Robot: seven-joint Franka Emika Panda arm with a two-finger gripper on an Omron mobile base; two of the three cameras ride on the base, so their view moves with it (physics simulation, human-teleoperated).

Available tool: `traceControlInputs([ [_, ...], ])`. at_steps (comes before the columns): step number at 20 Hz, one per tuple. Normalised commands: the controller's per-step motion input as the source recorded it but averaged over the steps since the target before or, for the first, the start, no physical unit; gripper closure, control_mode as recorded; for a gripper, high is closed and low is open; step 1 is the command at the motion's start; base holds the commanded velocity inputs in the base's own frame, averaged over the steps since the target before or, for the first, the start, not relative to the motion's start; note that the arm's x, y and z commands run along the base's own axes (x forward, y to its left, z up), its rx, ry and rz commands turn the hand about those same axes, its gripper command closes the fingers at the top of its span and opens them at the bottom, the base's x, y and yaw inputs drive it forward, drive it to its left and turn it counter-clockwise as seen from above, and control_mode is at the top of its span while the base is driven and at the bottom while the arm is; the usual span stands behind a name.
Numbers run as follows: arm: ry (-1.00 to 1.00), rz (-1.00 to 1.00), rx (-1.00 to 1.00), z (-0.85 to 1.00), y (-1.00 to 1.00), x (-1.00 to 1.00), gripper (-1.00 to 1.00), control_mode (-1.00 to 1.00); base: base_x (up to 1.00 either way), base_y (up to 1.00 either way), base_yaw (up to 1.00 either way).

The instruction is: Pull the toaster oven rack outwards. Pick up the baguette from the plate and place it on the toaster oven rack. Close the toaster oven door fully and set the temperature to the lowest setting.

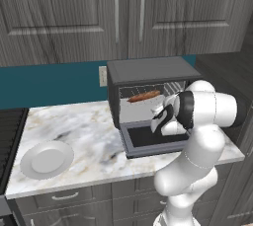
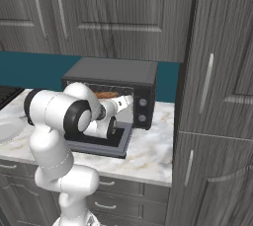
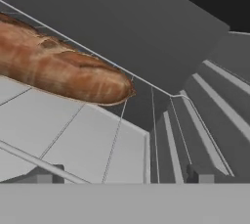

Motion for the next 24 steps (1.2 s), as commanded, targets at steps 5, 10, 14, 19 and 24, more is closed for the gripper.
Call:
traceControlInputs([
  [5,0.00,0.00,0.00,0.04,0.00,0.00,-1.00,-1.00,0.00,0.00,0.00],
  [10,0.00,0.00,0.00,0.15,0.00,0.00,-1.00,-1.00,0.00,0.00,0.00],
  [14,0.00,0.00,0.00,0.03,0.00,0.00,-1.00,-1.00,0.00,0.00,0.00],
  [19,0.03,0.03,-0.06,-0.10,0.00,-0.08,-1.00,-1.00,0.00,0.00,0.00],
  [24,0.08,0.03,-0.09,-0.23,0.00,-0.19,-1.00,-1.00,0.00,0.00,0.00],
])
